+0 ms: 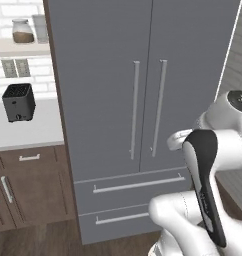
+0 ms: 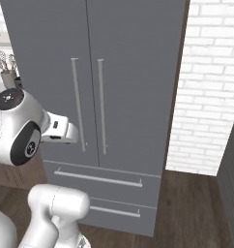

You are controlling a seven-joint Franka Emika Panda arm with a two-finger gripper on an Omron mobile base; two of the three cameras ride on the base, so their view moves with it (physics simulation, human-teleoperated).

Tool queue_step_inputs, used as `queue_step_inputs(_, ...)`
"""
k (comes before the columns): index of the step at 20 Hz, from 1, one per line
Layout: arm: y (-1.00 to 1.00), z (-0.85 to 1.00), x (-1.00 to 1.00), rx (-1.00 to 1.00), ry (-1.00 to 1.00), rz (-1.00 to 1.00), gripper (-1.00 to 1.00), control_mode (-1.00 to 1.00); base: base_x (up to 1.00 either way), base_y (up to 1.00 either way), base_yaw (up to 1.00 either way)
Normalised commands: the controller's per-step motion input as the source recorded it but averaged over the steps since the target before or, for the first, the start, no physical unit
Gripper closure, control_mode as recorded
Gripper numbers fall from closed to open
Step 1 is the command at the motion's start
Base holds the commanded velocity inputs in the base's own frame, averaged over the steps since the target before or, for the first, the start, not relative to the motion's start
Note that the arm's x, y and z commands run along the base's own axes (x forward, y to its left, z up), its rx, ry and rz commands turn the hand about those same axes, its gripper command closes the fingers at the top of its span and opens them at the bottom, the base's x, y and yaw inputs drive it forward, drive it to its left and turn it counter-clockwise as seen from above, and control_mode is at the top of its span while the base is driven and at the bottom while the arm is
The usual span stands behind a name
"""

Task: Take the strawberry from the fridge and place it on top of the pancake, located on the dining counter.

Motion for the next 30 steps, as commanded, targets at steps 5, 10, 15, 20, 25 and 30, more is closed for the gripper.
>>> queue_step_inputs(5, -0.11, 0.00, 0.72, 0.00, -0.06, -0.05, -1.00, -1.00, 0.00, 0.00, 0.00)
queue_step_inputs(10, -0.17, 0.00, 0.74, 0.00, -0.01, -0.05, -1.00, -1.00, 0.00, 0.00, 0.00)
queue_step_inputs(15, -0.11, -0.02, 0.70, 0.00, 0.00, -0.01, -1.00, -1.00, 0.00, 0.00, 0.00)
queue_step_inputs(20, 0.00, -0.16, 0.76, 0.00, -0.02, 0.00, -1.00, -1.00, 0.00, 0.00, 0.00)
queue_step_inputs(25, -0.10, 0.00, 0.63, 0.00, -0.05, 0.00, -1.00, -1.00, 0.00, 0.00, 0.00)
queue_step_inputs(30, -0.07, 0.19, 0.24, 0.00, -0.10, -0.07, -1.00, -1.00, 0.00, 0.00, 0.00)
